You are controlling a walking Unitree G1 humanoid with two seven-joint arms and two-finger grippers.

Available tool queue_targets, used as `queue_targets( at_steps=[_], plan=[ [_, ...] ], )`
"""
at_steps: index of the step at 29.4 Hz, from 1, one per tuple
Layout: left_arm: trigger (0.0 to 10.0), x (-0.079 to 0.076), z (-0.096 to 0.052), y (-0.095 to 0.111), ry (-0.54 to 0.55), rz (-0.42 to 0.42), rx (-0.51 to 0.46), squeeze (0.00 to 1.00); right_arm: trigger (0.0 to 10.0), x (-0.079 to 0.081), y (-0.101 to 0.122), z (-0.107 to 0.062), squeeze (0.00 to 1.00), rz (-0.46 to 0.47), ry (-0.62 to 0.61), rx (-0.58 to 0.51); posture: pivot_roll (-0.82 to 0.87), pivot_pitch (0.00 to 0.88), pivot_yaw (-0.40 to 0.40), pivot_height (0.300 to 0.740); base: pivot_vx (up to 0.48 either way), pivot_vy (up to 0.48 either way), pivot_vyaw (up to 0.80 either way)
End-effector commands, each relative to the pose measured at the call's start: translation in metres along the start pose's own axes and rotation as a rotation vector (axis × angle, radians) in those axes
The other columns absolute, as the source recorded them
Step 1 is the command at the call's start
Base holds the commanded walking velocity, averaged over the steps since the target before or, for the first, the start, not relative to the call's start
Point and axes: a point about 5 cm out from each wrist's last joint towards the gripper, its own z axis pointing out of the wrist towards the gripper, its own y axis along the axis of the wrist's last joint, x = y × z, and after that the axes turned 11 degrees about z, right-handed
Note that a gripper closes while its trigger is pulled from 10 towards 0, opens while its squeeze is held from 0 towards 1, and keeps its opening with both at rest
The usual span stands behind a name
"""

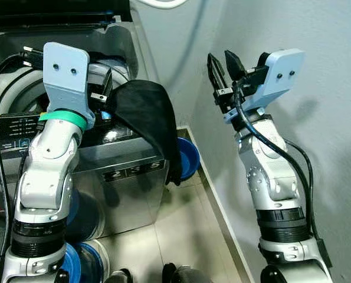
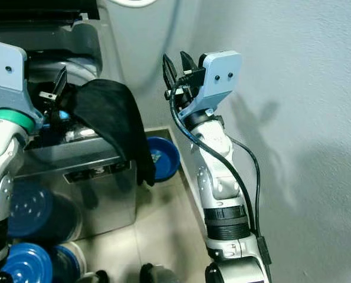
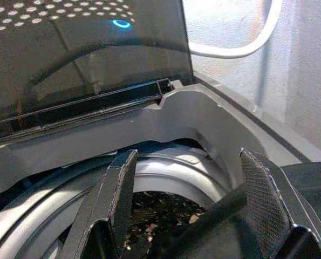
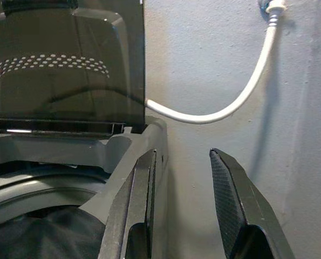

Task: Clothes washing

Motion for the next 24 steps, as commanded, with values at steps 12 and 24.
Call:
queue_targets(
  at_steps=[12,24],
  plan=[
    [10.0,-0.002,0.002,0.0,-0.082,-0.029,0.02,0.0,10.0,-0.001,0.001,0.0,0.0,-0.031,0.021,0.004,0.02,0.08,-0.041,0.74,0.0,0.0,0.0],
    [10.0,0.012,-0.026,-0.021,-0.617,0.073,0.17,0.0,10.0,-0.017,-0.001,-0.01,0.0,-0.107,0.101,0.089,0.04,0.091,-0.046,0.74,0.0,0.0,0.0]
  ],
)
